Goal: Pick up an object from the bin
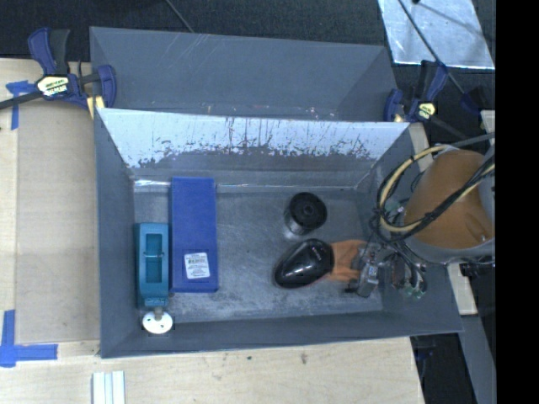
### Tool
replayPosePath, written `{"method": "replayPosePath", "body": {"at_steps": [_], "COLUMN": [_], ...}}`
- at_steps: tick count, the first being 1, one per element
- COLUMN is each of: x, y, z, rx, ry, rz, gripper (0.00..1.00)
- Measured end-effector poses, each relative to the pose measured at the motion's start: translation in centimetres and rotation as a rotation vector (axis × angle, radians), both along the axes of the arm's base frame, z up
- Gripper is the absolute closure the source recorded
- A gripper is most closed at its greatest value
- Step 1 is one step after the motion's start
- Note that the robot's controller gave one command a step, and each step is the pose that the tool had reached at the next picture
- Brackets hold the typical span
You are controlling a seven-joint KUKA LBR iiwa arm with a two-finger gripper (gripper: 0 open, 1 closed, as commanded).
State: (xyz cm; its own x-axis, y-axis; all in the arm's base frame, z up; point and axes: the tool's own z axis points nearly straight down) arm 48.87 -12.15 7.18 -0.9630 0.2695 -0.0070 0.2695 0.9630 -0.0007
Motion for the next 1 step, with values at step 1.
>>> {"method": "replayPosePath", "body": {"at_steps": [1], "x": [-0.08], "y": [0.02], "z": [0.43], "rx": [0.001], "ry": [0.004], "rz": [0.000], "gripper": [1.00]}}
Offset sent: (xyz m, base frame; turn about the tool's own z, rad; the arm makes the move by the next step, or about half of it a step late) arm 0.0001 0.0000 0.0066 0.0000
